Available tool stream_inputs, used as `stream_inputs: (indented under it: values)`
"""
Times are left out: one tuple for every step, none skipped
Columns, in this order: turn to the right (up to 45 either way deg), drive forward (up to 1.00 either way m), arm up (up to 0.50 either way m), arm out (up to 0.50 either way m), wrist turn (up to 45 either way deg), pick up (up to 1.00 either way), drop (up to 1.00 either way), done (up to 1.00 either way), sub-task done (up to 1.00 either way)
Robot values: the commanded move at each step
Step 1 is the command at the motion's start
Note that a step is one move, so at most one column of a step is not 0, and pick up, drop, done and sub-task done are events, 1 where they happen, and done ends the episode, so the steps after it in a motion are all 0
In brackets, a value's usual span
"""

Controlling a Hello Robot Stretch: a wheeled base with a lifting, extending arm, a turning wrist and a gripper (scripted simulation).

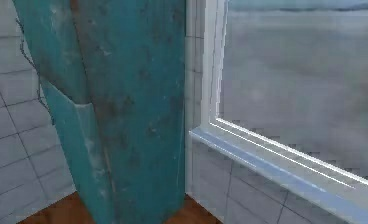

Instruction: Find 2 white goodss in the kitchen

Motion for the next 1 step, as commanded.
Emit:
stream_inputs:
  values:
    - [-42.0,0.00,0.00,0.00,0.0,0.00,0.00,0.00,0.00]
